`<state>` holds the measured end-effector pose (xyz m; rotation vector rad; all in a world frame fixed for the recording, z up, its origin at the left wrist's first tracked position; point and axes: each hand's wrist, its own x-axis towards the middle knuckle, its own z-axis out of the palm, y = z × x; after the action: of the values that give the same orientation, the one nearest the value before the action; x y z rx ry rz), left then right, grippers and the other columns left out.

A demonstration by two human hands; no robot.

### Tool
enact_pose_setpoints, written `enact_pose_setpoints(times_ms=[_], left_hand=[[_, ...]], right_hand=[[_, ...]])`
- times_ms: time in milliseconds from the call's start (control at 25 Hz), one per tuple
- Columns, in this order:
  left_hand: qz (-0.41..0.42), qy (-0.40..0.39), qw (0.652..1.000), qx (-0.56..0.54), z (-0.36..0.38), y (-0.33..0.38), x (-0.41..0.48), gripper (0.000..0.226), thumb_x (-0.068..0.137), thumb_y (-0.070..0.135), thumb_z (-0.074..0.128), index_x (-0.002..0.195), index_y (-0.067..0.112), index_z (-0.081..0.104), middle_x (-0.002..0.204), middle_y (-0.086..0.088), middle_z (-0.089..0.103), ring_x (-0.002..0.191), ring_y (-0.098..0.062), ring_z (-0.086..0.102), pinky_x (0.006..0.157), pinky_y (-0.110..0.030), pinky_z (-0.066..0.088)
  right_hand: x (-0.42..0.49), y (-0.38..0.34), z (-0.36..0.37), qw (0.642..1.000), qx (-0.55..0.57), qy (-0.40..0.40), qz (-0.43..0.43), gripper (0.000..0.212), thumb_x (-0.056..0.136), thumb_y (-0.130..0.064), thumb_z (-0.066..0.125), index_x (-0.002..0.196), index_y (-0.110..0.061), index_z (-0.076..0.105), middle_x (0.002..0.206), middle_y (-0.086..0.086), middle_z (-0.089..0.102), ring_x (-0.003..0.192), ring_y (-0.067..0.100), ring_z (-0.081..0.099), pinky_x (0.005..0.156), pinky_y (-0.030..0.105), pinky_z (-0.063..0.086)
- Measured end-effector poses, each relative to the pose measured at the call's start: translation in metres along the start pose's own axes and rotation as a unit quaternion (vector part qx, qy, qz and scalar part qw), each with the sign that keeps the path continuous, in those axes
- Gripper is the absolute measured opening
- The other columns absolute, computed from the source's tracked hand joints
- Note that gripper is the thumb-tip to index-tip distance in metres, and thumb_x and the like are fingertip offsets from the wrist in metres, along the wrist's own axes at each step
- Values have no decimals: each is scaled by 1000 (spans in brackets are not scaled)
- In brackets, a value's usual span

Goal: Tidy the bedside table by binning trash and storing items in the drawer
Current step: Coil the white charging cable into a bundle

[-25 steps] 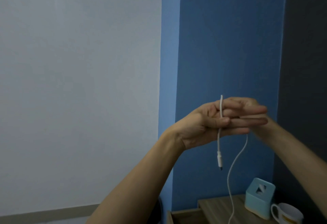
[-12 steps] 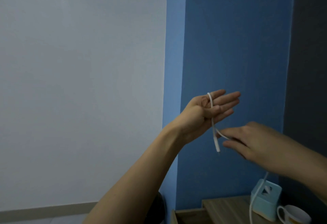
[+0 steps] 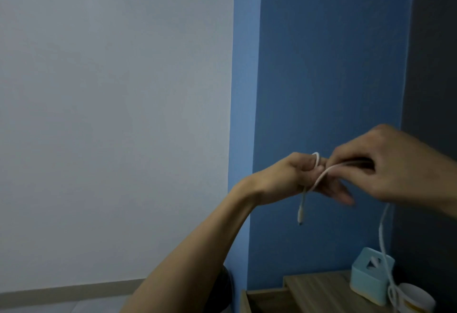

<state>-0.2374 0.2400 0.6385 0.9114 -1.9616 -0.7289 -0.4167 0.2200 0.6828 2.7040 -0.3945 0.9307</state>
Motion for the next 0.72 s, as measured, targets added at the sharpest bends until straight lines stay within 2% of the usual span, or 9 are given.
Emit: enact_pose_setpoints(times_ms=[40,160,240,280,360,440,520,600,720], left_hand=[[15,-21,999,-40,2,1,-2,35,100,11,24,92,9,58,65,9,57,62,-4,52,71,-20,47],[17,-52,992,-110,8,10,-5,43,99,25,20,105,1,55,52,19,34,48,2,30,50,-16,27],[21,-75,989,-124,9,14,-8,44,100,17,23,116,-17,47,54,16,38,48,2,33,49,-16,25],[29,-89,987,-134,7,13,-9,39,99,7,23,118,-19,45,59,12,48,51,0,43,52,-16,33],[37,-111,978,-170,6,13,-10,34,94,-7,25,100,-9,59,86,-10,65,79,-19,63,79,-30,51],[51,-124,970,-201,7,17,-11,42,87,-11,31,74,13,62,104,-21,62,96,-32,62,100,-45,42],[59,-139,968,-201,7,21,-11,44,85,-13,31,72,18,60,106,-20,61,92,-30,67,98,-43,43],[54,-142,967,-206,6,23,-11,44,86,-15,29,90,13,63,115,-21,54,101,-29,67,94,-40,49],[54,-112,967,-223,1,19,-10,47,85,-17,31,95,10,68,102,-10,69,106,-20,66,91,-39,54]], right_hand=[[2,2,-4,999,28,28,-1,13,69,-31,62,59,-27,68,45,-5,59,45,14,53,41,21,36],[7,7,-7,982,138,125,10,8,65,-28,68,61,-22,70,52,0,67,49,19,62,51,34,48],[10,10,-5,969,182,165,9,5,63,-30,71,64,-25,71,58,3,70,56,24,66,55,38,51],[12,10,-3,963,207,175,5,8,62,-32,72,65,-25,71,60,1,71,58,21,67,57,35,52],[14,9,0,949,258,178,-4,14,59,-35,73,67,-24,71,65,-5,71,58,10,66,58,23,51],[18,7,4,940,301,161,-12,17,55,-37,77,65,-24,71,62,-7,71,56,5,62,54,14,47],[20,10,8,922,365,127,-10,21,54,-43,79,66,-26,74,52,-4,66,48,4,54,46,11,39],[23,16,16,900,424,103,26,37,52,-63,72,67,-29,75,52,9,63,50,16,51,46,17,38],[23,19,30,868,476,100,95,46,51,-67,70,68,-25,75,68,22,67,65,27,57,61,30,45]])
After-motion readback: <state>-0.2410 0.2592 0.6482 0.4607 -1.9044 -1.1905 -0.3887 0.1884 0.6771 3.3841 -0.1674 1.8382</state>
